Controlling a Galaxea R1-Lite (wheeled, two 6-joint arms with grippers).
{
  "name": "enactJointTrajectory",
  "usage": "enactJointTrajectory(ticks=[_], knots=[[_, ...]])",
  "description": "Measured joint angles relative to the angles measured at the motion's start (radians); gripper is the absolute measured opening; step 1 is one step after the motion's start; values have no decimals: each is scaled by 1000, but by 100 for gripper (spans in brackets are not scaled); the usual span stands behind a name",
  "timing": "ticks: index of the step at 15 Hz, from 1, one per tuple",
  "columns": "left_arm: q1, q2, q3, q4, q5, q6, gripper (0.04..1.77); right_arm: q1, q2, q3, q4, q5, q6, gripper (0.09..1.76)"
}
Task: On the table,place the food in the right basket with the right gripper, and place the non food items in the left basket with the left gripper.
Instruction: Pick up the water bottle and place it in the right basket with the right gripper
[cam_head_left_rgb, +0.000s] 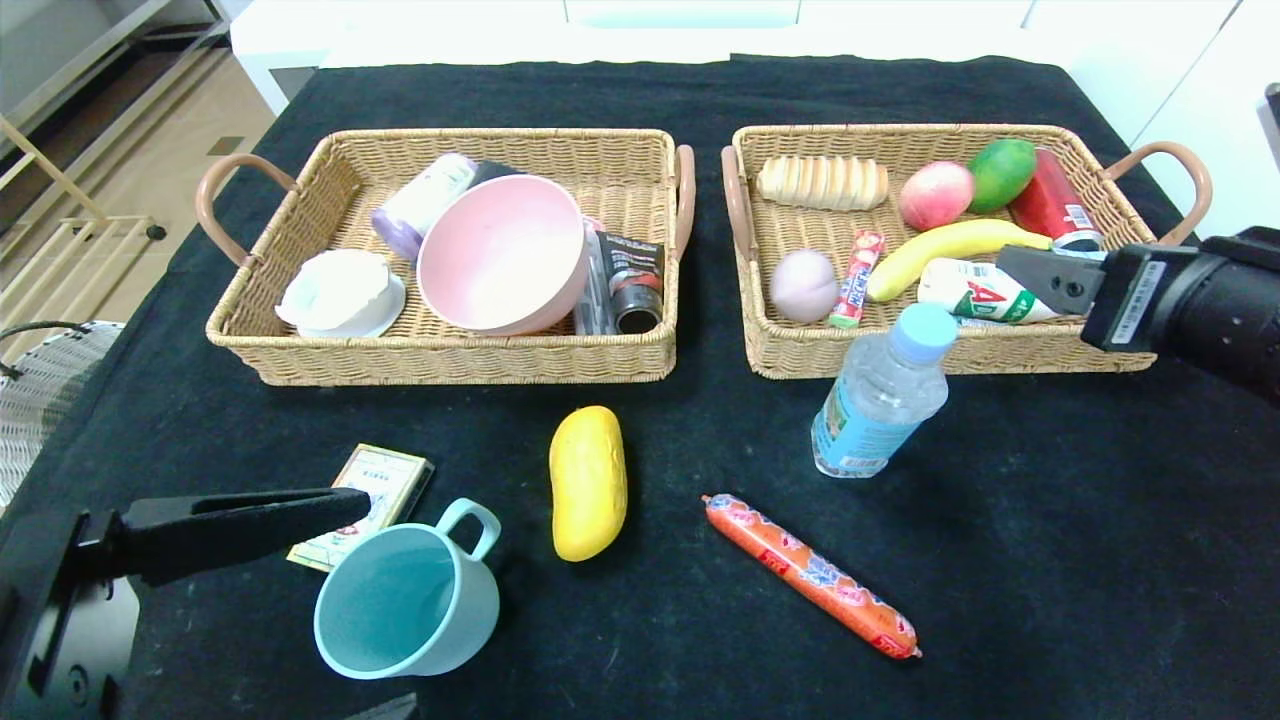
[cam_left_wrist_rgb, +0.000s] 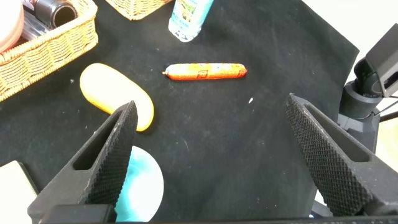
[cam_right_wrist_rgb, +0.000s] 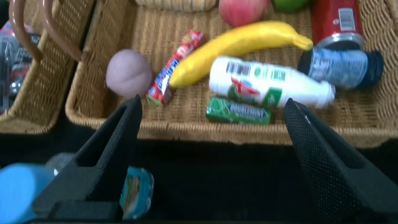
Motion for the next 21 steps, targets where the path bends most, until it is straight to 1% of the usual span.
enactJointTrajectory(ticks=[2,6,11,16,21], knots=[[0,1,2,0,0,0,172,8,-72,85,1,1,0,167],[0,5,5,1,0,6,172,70,-212,236,43,6,0,168],[0,9,10,0,-1,8,172,124,-343,398,71,76,-15,170],[0,21,14,-1,-3,8,172,232,-365,455,71,77,-42,170],[0,38,20,-2,-1,25,172,339,-287,475,57,63,-52,170]])
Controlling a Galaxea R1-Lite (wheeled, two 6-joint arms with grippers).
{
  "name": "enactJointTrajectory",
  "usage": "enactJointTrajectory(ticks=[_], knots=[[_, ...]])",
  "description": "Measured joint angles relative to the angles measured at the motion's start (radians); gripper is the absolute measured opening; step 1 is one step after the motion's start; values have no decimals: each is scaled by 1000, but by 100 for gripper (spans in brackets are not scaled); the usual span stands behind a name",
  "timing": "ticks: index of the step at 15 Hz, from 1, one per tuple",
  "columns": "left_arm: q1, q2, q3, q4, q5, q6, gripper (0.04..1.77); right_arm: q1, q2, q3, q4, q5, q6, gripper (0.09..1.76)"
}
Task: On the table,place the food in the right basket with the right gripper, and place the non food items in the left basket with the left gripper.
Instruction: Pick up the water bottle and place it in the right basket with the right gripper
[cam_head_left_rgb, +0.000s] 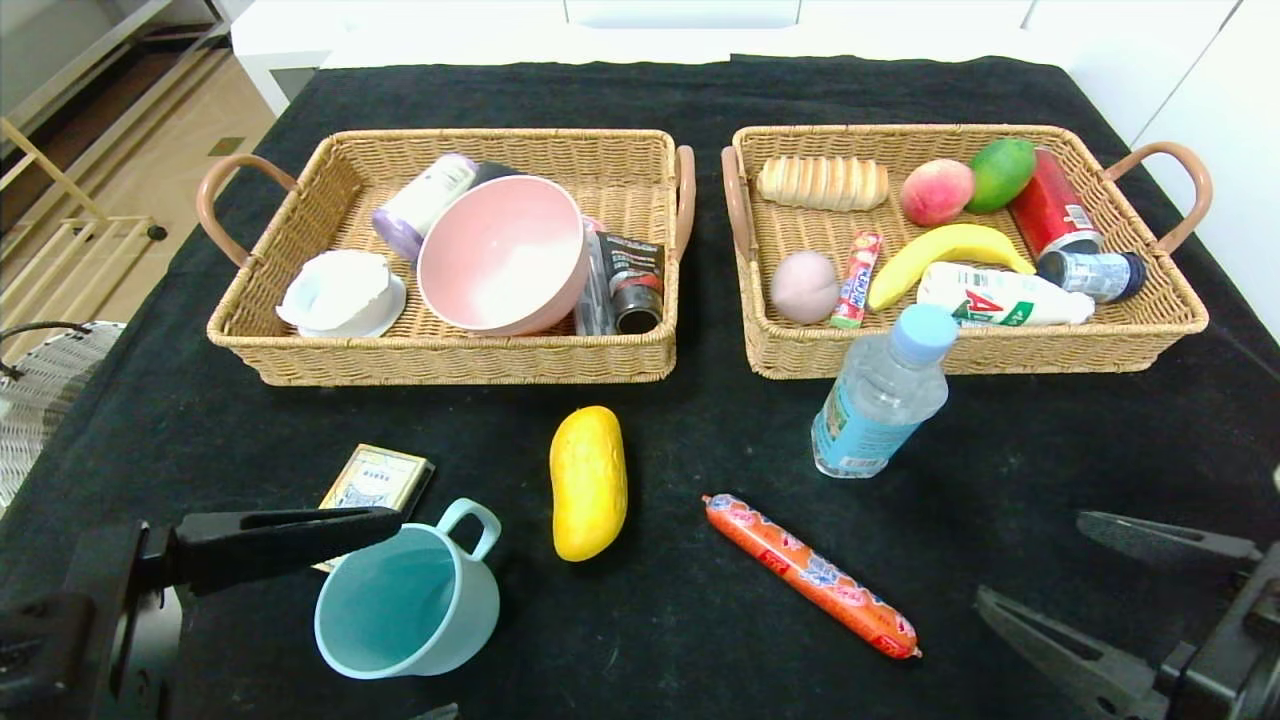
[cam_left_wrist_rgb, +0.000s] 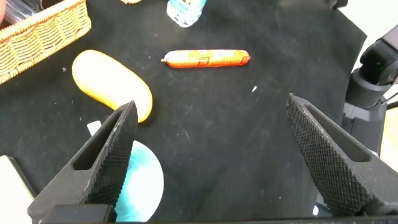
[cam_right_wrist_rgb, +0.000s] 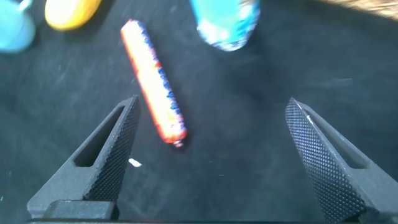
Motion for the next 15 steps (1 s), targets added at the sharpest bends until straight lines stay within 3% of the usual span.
enactJointTrajectory(ticks=[2,8,15], knots=[[0,2,0,0,1,16,172,35,47,-2,-32,-19,-1,170],[0,5,-1,0,3,24,172,150,217,-61,-164,-206,-5,170],[0,6,-2,0,3,26,172,165,339,-172,-292,-382,21,170]])
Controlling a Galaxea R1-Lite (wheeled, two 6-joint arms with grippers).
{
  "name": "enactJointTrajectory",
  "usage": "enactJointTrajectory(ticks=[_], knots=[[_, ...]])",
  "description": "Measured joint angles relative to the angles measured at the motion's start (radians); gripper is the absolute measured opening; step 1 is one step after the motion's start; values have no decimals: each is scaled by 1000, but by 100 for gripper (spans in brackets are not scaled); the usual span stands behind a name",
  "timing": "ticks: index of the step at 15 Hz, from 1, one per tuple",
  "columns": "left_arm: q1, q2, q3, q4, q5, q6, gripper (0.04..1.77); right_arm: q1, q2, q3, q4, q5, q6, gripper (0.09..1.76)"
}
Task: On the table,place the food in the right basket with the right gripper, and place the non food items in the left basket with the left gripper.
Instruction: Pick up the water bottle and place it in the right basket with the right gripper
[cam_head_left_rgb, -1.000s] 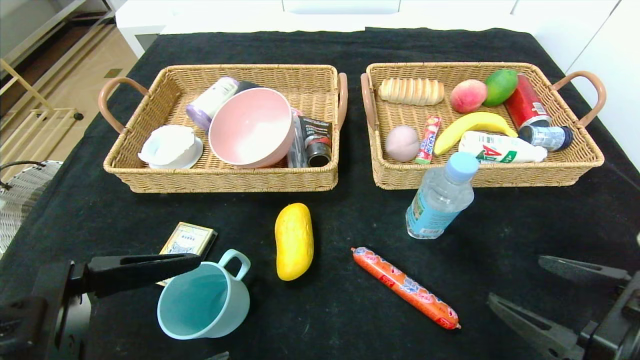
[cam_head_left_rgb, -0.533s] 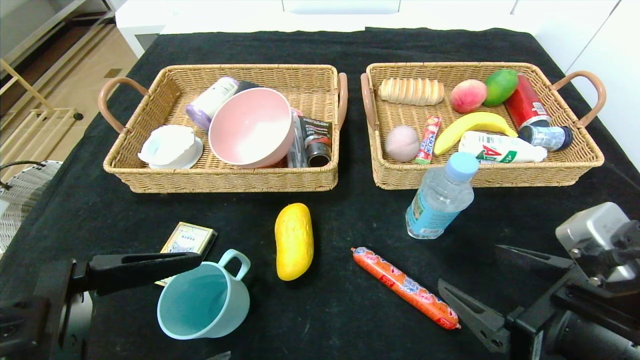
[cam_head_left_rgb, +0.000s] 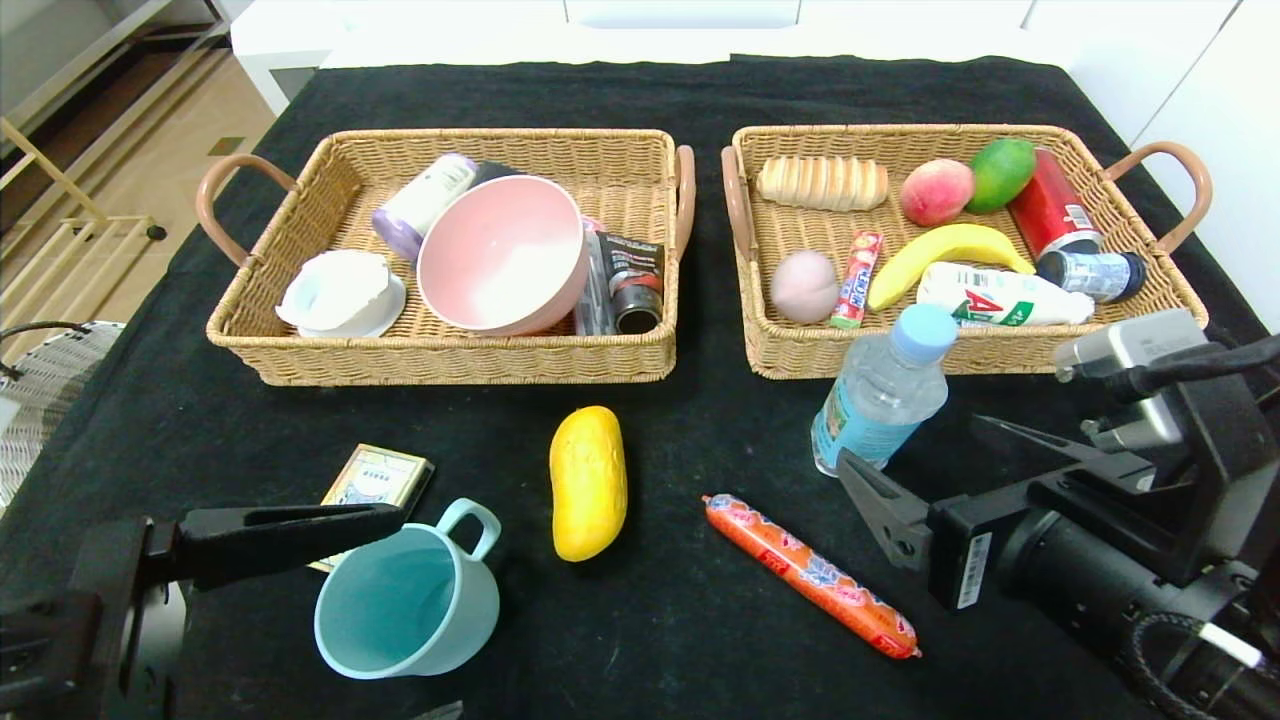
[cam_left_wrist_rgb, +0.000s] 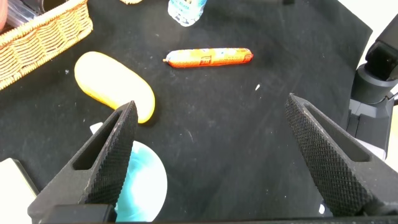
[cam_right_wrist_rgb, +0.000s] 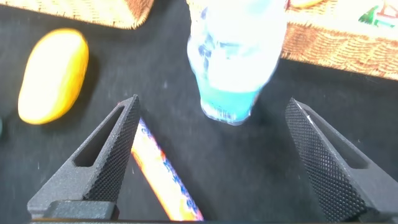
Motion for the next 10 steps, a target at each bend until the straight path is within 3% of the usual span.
enactJointTrajectory(ticks=[6,10], knots=[[0,1,1,1,0,0,172,-2,102,-52,-126,-102,1,170],[0,1,1,1,0,0,172,-20,143,-83,-134,-132,2,170]])
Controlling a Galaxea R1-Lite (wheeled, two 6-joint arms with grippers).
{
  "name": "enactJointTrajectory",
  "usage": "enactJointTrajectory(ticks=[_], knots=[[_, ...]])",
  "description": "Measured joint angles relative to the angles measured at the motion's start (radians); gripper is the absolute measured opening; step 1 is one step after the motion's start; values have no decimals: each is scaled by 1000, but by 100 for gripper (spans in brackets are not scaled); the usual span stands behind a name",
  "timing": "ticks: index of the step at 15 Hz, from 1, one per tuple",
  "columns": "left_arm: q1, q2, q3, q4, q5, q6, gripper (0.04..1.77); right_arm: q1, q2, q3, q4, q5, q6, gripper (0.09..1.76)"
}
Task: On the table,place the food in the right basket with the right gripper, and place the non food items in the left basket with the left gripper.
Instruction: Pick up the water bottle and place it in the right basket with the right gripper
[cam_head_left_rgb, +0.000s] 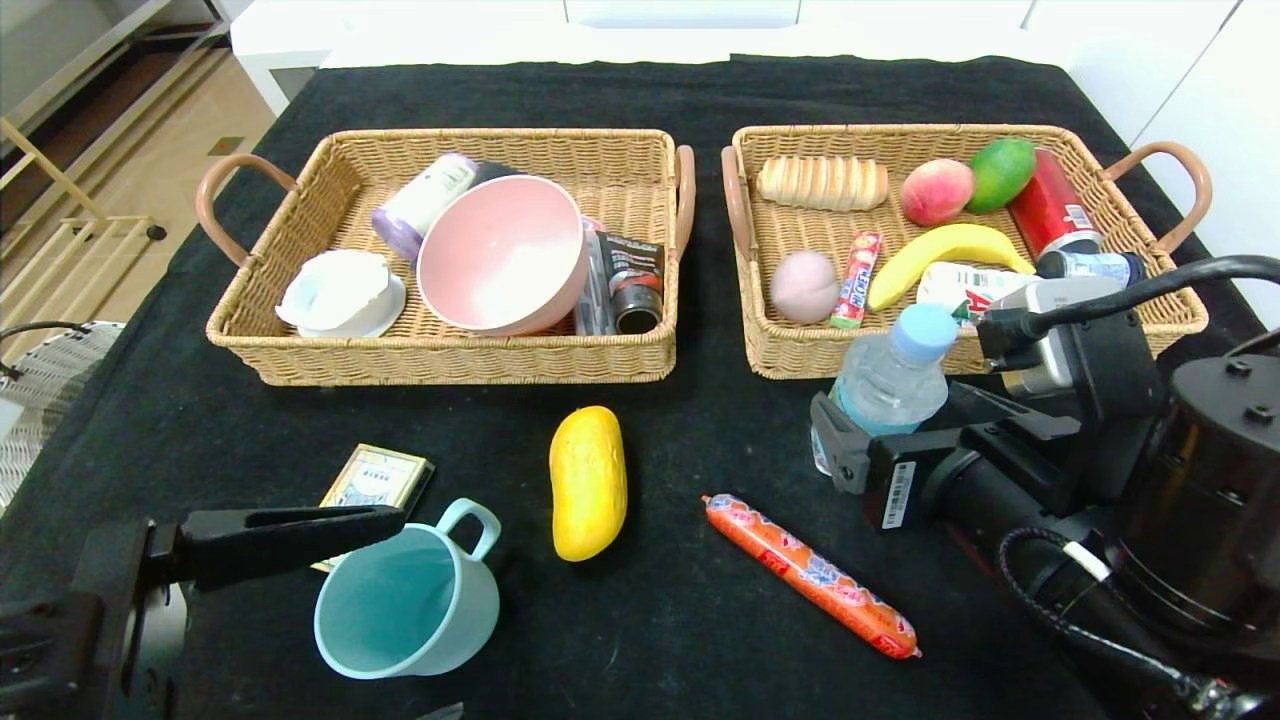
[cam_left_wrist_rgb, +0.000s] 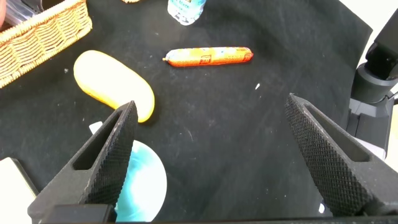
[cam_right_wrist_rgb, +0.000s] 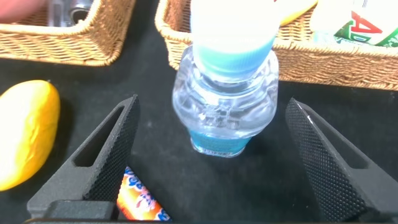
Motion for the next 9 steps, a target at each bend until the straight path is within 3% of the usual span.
enactJointTrajectory(ticks=[9], knots=[[0,-3,3,-1,0,7,172,-58,60,-54,-30,-12,0,171]])
